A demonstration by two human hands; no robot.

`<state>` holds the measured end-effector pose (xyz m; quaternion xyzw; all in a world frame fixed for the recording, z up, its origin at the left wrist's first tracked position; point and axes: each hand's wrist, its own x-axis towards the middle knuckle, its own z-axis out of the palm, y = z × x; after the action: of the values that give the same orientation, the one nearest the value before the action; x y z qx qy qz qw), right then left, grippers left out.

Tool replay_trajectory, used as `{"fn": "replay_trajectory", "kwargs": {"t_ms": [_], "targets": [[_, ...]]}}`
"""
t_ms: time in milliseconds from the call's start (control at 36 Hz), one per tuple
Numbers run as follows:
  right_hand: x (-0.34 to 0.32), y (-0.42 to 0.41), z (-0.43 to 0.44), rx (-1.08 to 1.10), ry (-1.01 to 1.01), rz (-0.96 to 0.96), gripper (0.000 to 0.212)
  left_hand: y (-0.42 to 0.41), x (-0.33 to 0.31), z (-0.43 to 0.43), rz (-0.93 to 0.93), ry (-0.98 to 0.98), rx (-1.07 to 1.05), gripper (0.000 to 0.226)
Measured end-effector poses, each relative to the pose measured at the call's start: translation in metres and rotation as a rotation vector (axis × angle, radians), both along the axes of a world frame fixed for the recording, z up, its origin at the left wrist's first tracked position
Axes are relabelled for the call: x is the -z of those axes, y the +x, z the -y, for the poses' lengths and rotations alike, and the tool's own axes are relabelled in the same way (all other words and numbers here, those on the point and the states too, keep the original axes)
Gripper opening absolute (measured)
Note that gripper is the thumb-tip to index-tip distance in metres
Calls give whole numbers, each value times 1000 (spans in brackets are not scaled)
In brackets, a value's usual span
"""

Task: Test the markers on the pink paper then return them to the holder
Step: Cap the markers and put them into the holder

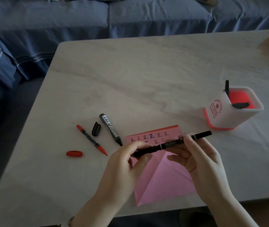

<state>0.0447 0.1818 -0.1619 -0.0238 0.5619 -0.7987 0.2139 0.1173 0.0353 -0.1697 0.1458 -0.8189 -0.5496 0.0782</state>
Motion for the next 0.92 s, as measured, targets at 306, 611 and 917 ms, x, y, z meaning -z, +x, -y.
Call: {"fn": "replay_trajectory", "kwargs": {"t_ms": [306,611,917], "targets": [[3,3,-1,-52,-50,81,53,2,0,-5,-52,64,80,15],[13,6,2,-135,48,5,57,-5,4,-11,-232,-5,114,19],[20,5,0,-136,23,68,53,-10,4,-4,-169,-184,166,20]]}}
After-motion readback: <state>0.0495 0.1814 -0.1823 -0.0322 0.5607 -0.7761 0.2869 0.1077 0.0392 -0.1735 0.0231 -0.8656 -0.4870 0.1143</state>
